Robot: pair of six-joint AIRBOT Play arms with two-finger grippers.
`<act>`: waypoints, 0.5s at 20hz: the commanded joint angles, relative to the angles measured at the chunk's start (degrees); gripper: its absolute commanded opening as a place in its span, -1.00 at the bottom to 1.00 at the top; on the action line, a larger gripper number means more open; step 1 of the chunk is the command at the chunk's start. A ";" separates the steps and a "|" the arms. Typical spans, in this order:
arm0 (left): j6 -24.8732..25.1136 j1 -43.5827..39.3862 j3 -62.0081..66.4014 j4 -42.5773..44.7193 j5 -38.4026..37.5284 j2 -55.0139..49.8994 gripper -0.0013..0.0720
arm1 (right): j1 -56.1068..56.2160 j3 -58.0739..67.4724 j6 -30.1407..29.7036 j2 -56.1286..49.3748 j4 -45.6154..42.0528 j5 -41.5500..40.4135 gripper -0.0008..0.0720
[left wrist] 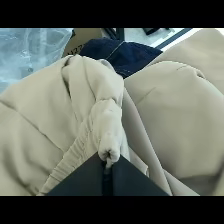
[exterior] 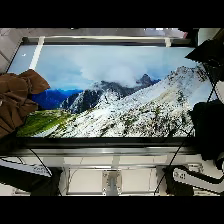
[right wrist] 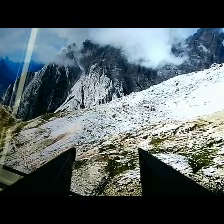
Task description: Fold the clothes and pants, and hang the long-sleeved shirts on hangers.
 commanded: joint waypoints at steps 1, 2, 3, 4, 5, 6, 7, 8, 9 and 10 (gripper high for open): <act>0.31 -3.08 0.07 -1.03 -1.55 6.49 -0.94 | 0.02 0.02 0.13 0.02 -1.55 -0.57 0.24; 1.27 -5.16 0.07 -2.58 -1.40 10.23 -0.94 | 0.00 0.02 0.07 0.02 -3.54 -0.55 0.24; 4.11 -8.09 0.07 -4.33 -1.53 14.73 -0.94 | -0.02 0.04 0.04 0.02 -6.40 -0.37 0.24; 7.04 -11.30 0.04 -6.62 -1.60 19.04 -0.94 | -0.02 0.07 -0.61 0.04 -10.27 0.26 0.24; 10.14 -15.28 0.04 -9.33 -2.19 23.67 -0.94 | -0.02 0.07 -2.36 0.09 -14.10 1.22 0.24; 11.47 -19.34 0.04 -11.82 -2.95 27.63 -0.94 | -0.02 0.07 -4.79 0.09 -18.32 2.38 0.24; 12.02 -23.96 0.04 -14.62 -4.20 31.28 -0.94 | -0.02 0.07 -7.08 0.09 -22.38 3.10 0.24; 12.07 -28.57 0.04 -17.81 -5.66 34.12 -0.94 | -0.04 0.07 -8.61 0.09 -25.57 3.08 0.24; 12.09 -33.99 0.04 -21.44 -7.52 36.35 -0.94 | -0.48 0.07 -8.90 0.07 -27.10 2.19 0.24; 12.35 -39.52 0.04 -24.61 -9.29 37.48 -0.94 | -1.25 0.07 -8.90 0.02 -26.93 0.44 0.24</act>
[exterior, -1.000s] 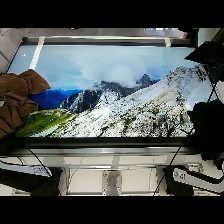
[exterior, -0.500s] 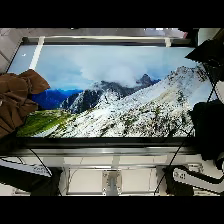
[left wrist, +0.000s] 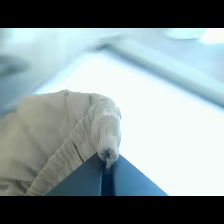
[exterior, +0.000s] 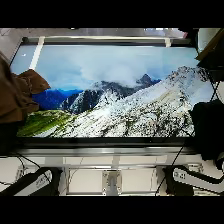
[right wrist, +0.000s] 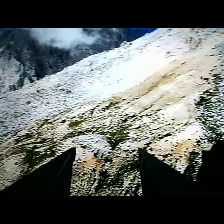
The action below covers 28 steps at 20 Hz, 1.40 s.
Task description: Fold the clothes and pants, and hang the long-sleeved shirts on hangers.
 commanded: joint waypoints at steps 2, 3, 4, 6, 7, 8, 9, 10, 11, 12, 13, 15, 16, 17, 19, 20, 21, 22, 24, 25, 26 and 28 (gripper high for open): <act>3.96 -26.18 -0.20 -15.02 -7.02 6.03 -0.94 | -2.32 0.07 -2.97 -0.37 -7.10 -4.72 0.24; 3.96 -33.14 -0.66 -16.46 -6.84 4.26 -0.94 | -2.86 0.07 -2.97 -0.61 -7.13 -6.47 0.24; 3.93 -40.28 -1.07 -16.65 -6.19 1.57 -0.94 | -3.17 0.07 -2.93 -0.83 -7.13 -7.52 0.24; 3.91 -53.29 -1.25 -16.72 -0.52 -7.10 -0.94 | -3.17 0.07 -2.91 -1.38 -7.06 -8.63 0.24; 3.91 -58.80 -1.22 -16.79 5.97 -12.61 -0.94 | -3.17 0.04 -2.71 -1.60 -6.95 -9.42 0.24; 3.89 -62.97 -1.01 -18.60 13.90 -18.49 -0.94 | -3.17 0.02 -2.34 -1.95 -6.97 -10.43 0.24; 3.80 -65.55 -0.09 -23.50 20.76 -24.17 -0.94 | -3.17 0.02 -2.27 -2.32 -6.95 -11.37 0.24; 3.80 -67.14 2.27 -31.08 25.55 -30.45 -0.94 | -3.17 0.02 -1.68 -2.89 -6.95 -11.89 0.24; 4.00 -67.89 5.68 -36.39 27.34 -36.02 -0.94 | -3.17 0.02 -0.37 -3.58 -6.95 -12.41 0.24; 3.98 -68.24 10.40 -38.36 27.78 -41.62 -0.94 | -3.17 0.02 0.66 -4.44 -6.95 -12.66 0.24; 3.96 -68.28 15.13 -38.53 27.71 -46.03 -0.94 | -3.17 0.02 0.74 -5.46 -6.95 -12.85 0.24; 3.96 -67.54 24.13 -38.51 27.54 -52.30 -0.94 | -3.34 0.02 0.72 -7.74 -6.93 -13.90 0.24; 4.00 -66.42 27.47 -38.29 27.52 -53.68 -0.80 | -3.56 0.02 0.72 -8.92 -6.75 -14.73 0.24; 4.02 -64.78 28.59 -36.70 27.54 -53.35 -0.08 | -4.17 0.02 0.68 -9.84 -6.73 -15.34 0.24; 3.96 -58.80 28.46 -27.10 21.14 -49.35 0.44 | -6.43 0.00 0.68 -10.86 -6.51 -15.61 0.24; 3.93 -55.15 28.46 -21.03 14.82 -46.88 0.44 | -8.24 0.02 0.70 -10.91 -6.12 -15.47 0.24; 3.89 -50.73 28.46 -14.67 6.45 -43.91 0.44 | -10.38 0.00 0.70 -10.80 -4.61 -14.97 0.24; 3.58 -46.31 28.44 -10.03 -1.81 -41.16 0.43 | -12.87 -0.02 0.70 -10.69 -1.88 -14.03 0.24; -0.57 -36.17 27.39 -4.63 -16.06 -35.58 0.43 | -17.51 -2.12 0.20 -9.97 5.68 -10.21 0.24; -1.66 -30.86 25.16 -4.35 -20.20 -32.48 0.43 | -19.21 -5.70 -0.61 -8.61 9.20 -9.09 0.24; -1.64 -26.40 22.25 -4.37 -22.18 -29.46 0.43 | -20.13 -10.84 -1.92 -6.43 11.63 -9.22 0.24; -1.25 -18.91 14.58 -4.33 -23.30 -23.06 0.37 | -20.41 -24.90 -3.76 -0.26 13.05 -12.00 0.24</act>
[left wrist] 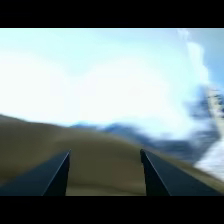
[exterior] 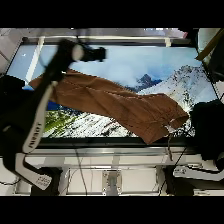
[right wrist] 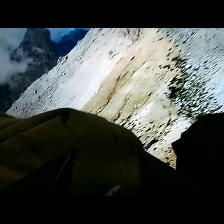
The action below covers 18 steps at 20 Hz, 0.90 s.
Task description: Fold the clothes and pants, and hang the long-sleeved shirts on hangers.
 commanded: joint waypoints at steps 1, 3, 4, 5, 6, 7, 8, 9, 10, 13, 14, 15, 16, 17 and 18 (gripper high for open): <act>0.35 13.94 -11.58 4.11 -9.92 11.10 0.37 | -2.03 -21.44 -3.37 9.11 6.12 -2.73 0.24; 4.20 18.56 -22.43 4.11 -9.77 17.25 0.37 | -1.64 -37.13 -3.74 15.15 7.37 -4.04 0.25; 5.27 20.83 -28.15 4.11 -9.55 20.09 0.37 | -1.64 -43.36 -3.69 17.05 9.31 -2.97 0.30; 5.92 22.77 -32.85 4.11 -9.42 22.27 0.37 | -1.64 -48.46 -3.69 18.08 12.33 -0.59 0.51; 6.58 24.68 -36.87 4.11 -9.05 24.09 0.37 | -1.64 -52.30 -3.69 18.38 15.17 1.11 0.58; 7.21 26.47 -40.33 4.11 -8.13 25.70 0.37 | -1.64 -55.19 -3.67 18.29 16.11 1.97 0.58; 7.17 28.06 -42.88 4.09 -6.75 26.93 0.37 | -1.66 -57.57 -2.95 18.23 15.78 1.97 0.58; 7.13 29.46 -44.81 4.04 -5.38 27.96 0.37 | -1.64 -59.41 -1.57 18.21 15.72 1.51 0.58; 6.99 30.40 -45.90 4.04 -4.35 28.59 0.37 | -1.55 -61.40 -0.02 18.21 16.22 0.50 0.58; 6.95 31.17 -46.34 3.54 -2.60 28.85 0.37 | 2.01 -66.07 -0.42 18.18 15.98 -9.66 0.58; 6.95 30.99 -46.34 2.75 -2.19 28.85 0.37 | 4.07 -67.01 -0.44 18.18 16.00 -14.97 0.58; 6.95 30.97 -46.34 1.86 -2.01 28.85 0.37 | 6.10 -67.41 -0.17 17.88 16.11 -19.10 0.56; 6.95 30.93 -46.34 1.22 -1.90 28.85 0.37 | 7.67 -67.38 -0.20 17.22 16.39 -21.00 0.52; 6.97 30.93 -46.34 1.09 -1.90 28.85 0.37 | 9.20 -67.38 -0.17 16.04 17.07 -21.97 0.52; 6.95 30.93 -46.34 1.07 -1.88 28.85 0.37 | 10.73 -67.38 -0.22 14.67 17.29 -22.53 0.51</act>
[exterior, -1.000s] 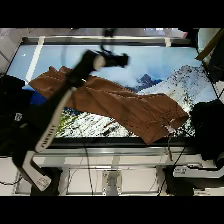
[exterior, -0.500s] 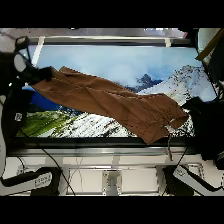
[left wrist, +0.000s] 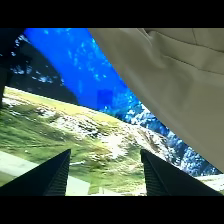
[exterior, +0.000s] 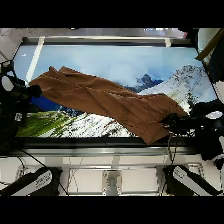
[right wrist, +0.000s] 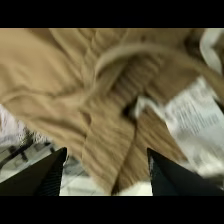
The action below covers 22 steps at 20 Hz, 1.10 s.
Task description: Fold the clothes and pants, and hang the long-sleeved shirts on hangers.
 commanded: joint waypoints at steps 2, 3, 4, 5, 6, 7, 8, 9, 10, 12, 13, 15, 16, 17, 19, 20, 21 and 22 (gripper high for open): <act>0.15 0.31 -0.57 -1.09 0.74 0.28 0.37 | 6.97 -1.44 -0.09 -5.22 1.44 -9.20 0.50; 0.15 0.26 -0.57 -1.09 0.72 0.28 0.37 | 8.09 -1.42 -1.62 -6.49 2.69 -10.84 0.50; 0.15 0.24 -0.57 -1.09 0.72 0.28 0.37 | 8.85 -1.38 -3.10 -7.10 4.35 -11.85 0.33; 0.15 0.24 -0.57 -1.09 0.72 0.28 0.37 | 9.03 -1.20 -3.87 -7.06 5.64 -11.89 -0.31; 0.15 0.24 -0.57 -1.07 0.72 0.28 0.37 | 9.01 -0.61 -3.89 -6.75 5.81 -10.78 -0.90; 0.15 0.24 -0.57 -1.07 0.72 0.28 0.37 | 8.68 0.46 -4.24 -6.12 4.57 -8.59 -0.89; 0.15 0.24 -0.57 -1.07 0.72 0.28 0.37 | 7.98 1.92 -4.22 -5.14 2.05 -5.84 -0.89; 0.15 0.24 -0.57 -1.07 0.72 0.31 0.37 | 6.75 3.78 -4.09 -3.74 -1.88 -1.88 -0.89; 0.15 0.24 -0.57 -1.07 0.70 0.31 0.37 | 5.22 5.51 -3.28 -2.16 -6.32 2.34 -0.89; 0.15 0.24 -0.57 -1.07 0.72 0.31 0.37 | 0.83 8.20 -1.62 1.79 -14.91 11.02 -0.89; 0.17 0.24 -0.57 -1.07 0.72 0.31 0.37 | -1.66 8.52 -1.62 4.11 -17.20 14.88 -0.89; 0.17 0.24 -0.57 -1.07 0.72 0.28 0.37 | -5.16 7.72 -1.60 7.80 -19.87 18.01 -0.89; 0.15 0.24 -0.57 -1.07 0.72 0.28 0.37 | -5.68 6.88 -1.60 8.87 -20.83 17.05 -0.89; 0.15 0.24 -0.57 -1.09 0.72 0.28 0.37 | -5.79 5.86 -1.55 9.16 -21.55 16.24 -0.89; 0.15 0.24 -0.57 -1.07 0.72 0.28 0.37 | -5.79 3.08 -0.52 8.81 -23.71 14.95 -0.89; 0.17 0.24 -0.57 -1.09 0.70 0.28 0.37 | -5.79 1.38 0.37 8.68 -26.05 13.51 -0.89; 0.17 0.24 -0.57 -1.09 0.70 0.28 0.37 | -5.79 0.00 1.95 8.70 -28.83 11.65 -0.89; 0.17 0.24 -0.57 -1.09 0.70 0.28 0.37 | -5.81 -0.98 3.91 8.68 -32.22 9.62 -0.89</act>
